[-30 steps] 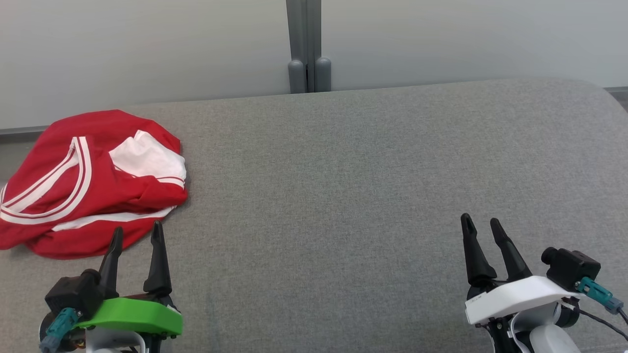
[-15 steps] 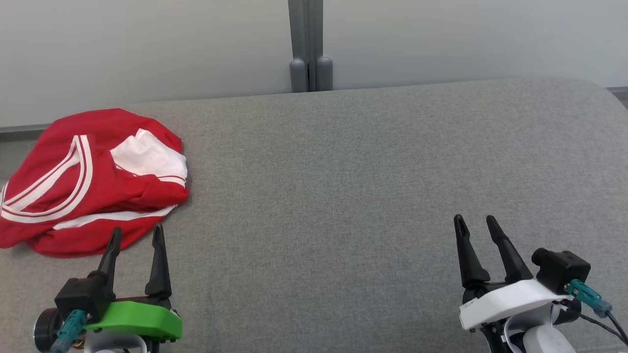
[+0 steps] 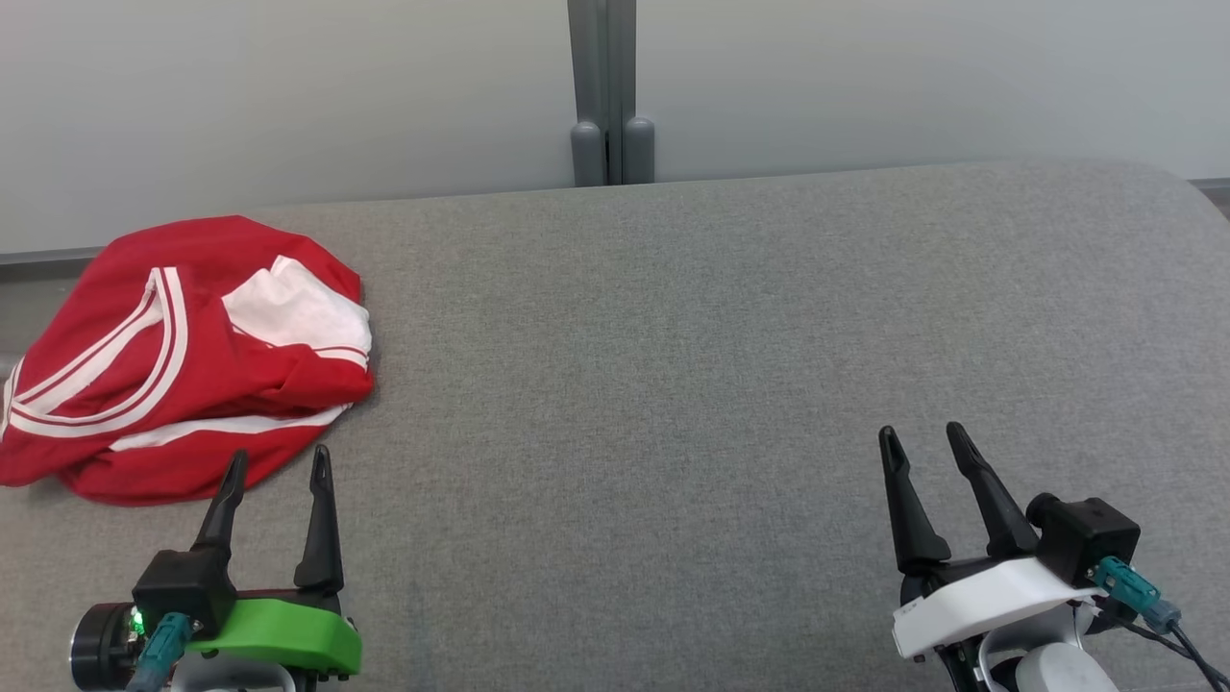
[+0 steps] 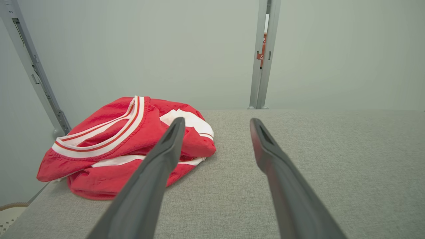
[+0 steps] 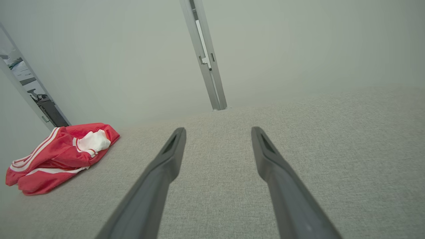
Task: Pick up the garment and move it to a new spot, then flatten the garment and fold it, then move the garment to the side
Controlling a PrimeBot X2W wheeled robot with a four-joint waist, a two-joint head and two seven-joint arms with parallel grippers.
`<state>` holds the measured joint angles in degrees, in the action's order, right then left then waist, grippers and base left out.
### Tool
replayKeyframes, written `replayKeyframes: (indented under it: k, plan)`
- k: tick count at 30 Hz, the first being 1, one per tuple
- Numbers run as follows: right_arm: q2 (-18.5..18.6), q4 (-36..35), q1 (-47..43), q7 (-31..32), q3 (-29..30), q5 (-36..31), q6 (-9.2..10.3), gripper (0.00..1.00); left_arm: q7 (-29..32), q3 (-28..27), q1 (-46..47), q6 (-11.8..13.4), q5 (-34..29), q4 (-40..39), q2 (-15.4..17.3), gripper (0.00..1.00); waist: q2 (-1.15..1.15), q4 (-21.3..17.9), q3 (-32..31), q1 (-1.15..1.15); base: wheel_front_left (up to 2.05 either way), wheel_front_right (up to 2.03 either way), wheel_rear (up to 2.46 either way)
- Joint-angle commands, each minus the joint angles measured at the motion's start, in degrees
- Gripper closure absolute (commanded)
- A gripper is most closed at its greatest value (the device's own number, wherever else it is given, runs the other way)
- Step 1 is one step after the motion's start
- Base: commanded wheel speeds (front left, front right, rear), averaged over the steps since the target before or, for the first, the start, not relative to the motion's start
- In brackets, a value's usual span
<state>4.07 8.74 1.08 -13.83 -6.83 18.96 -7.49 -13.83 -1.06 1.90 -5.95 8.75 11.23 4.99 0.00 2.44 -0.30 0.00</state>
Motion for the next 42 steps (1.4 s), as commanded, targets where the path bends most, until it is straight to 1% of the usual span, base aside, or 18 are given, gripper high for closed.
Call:
replayKeyframes:
  k: [1,8,11,18,32,42]
  plan:
    - [0.29,-0.24,-0.65,-0.54,-0.18,-1.22,0.0,0.0,-0.52,-0.19,-0.33,0.06,-1.47,0.11,0.11,0.0,0.0,0.1,-0.1,0.0,0.0,0.0,0.0]
    - [0.78,0.31,-0.84,-1.24,0.03,-3.08,0.0,0.0,-1.23,-0.95,-0.51,-0.08,-2.96,1.07,-0.03,0.0,0.0,0.43,-0.35,0.0,0.0,0.0,0.0]
    - [0.73,0.46,-0.98,-1.48,0.32,-3.57,0.0,0.0,-1.48,-1.58,-0.61,-0.23,-2.51,1.69,-0.15,0.0,0.0,0.52,-0.42,0.0,0.0,0.0,0.0]
    - [0.41,1.11,-1.16,-1.41,0.93,-2.11,0.0,0.0,-1.35,-2.09,-0.37,-0.55,-0.75,2.93,0.08,0.0,0.0,0.58,-0.45,0.0,0.0,0.0,0.0]
    - [0.07,1.59,-1.19,-1.41,0.98,-1.58,0.0,0.0,-1.35,-2.17,-0.13,-0.93,-0.27,3.52,0.16,0.0,0.0,0.54,-0.34,0.0,0.0,0.0,0.0]
    - [-0.07,1.97,-0.8,-1.41,0.46,-1.47,0.0,0.0,-1.35,-2.86,0.18,-0.69,-0.56,3.65,0.27,0.0,0.0,2.18,-0.36,0.0,0.0,0.0,0.0]
